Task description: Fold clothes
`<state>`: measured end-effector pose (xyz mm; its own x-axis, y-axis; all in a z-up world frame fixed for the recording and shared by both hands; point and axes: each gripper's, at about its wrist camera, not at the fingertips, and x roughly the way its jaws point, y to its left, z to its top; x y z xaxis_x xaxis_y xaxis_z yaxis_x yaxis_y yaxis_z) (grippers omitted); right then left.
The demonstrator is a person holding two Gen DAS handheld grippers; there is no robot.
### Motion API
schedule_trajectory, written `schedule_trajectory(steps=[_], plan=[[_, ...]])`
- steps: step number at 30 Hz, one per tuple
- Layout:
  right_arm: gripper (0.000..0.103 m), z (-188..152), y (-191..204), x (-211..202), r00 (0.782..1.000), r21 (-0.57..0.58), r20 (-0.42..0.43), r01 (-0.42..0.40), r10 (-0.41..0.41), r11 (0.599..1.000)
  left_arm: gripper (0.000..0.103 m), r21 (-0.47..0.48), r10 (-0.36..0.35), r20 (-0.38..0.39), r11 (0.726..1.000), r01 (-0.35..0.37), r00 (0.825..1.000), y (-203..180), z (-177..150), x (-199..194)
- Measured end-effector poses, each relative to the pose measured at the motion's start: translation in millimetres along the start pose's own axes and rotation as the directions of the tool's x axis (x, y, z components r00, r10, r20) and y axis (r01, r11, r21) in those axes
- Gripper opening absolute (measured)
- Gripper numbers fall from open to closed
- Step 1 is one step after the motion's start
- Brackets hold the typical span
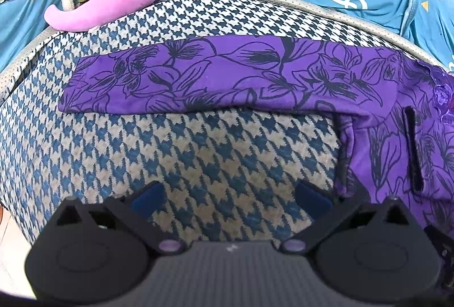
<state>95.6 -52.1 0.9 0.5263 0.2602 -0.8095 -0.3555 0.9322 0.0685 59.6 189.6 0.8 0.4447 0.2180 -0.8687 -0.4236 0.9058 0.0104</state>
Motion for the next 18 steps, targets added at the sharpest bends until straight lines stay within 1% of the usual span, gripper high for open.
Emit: schedule_trajectory(steps=[7,10,18], plan=[[0.103,2.0,2.4,-0.9,1.0,-0.006,-0.002,-0.012,0.012,1.0,0.103,0.004,0.002,-0.027,1.0,-0.002,1.0,-1.3,-3.6,0.0],[0.103,3.0,2.3,-2.3,1.0,-0.006,-0.001,-0.015,0.015,1.0,0.103,0.011,-0.012,-0.039,1.0,0.013,0.999,-4.0,-6.0,-0.9],[0.103,4.1,3.3,-2.4,1.0,-0.009,-0.012,-0.025,0.025,1.0,0.103,0.05,-0.009,-0.044,0.999,0.011,0.999,-12.9,-13.8,-4.9]])
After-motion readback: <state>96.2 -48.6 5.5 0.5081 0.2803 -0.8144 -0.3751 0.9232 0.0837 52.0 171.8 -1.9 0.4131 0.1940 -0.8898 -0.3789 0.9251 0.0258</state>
